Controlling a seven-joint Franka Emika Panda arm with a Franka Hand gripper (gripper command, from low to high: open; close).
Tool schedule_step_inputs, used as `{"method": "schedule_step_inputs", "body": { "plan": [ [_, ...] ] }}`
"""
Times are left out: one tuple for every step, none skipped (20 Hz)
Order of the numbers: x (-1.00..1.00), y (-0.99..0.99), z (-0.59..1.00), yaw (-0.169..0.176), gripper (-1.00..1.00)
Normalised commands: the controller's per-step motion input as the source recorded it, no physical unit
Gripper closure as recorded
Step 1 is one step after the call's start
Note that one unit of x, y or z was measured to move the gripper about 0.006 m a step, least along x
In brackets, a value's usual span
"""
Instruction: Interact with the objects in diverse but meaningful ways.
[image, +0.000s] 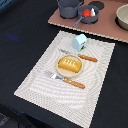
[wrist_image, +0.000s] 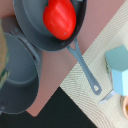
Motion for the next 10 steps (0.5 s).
{"method": "schedule_step_inputs", "body": {
  "plan": [
    [0.0, -0.28, -0.1, -0.1, -1.0],
    [0.0, -0.4, -0.22, -0.146, -1.0],
    [-0.06, -0.52, -0.3, -0.163, -1.0],
    [-0.09, -0.49, -0.34, -0.162, -1.0],
    [0.0, -0.36, -0.36, -0.144, -1.0],
    [0.0, -0.26, -0.35, -0.124, -1.0],
    [0.0, -0.24, -0.41, -0.12, -1.0],
    [-0.09, -0.16, -0.36, -0.06, -1.0],
    [-0.21, 0.0, -0.36, 0.0, -1.0],
    [-0.4, 0.12, -0.35, 0.0, -1.0]
  ]
}}
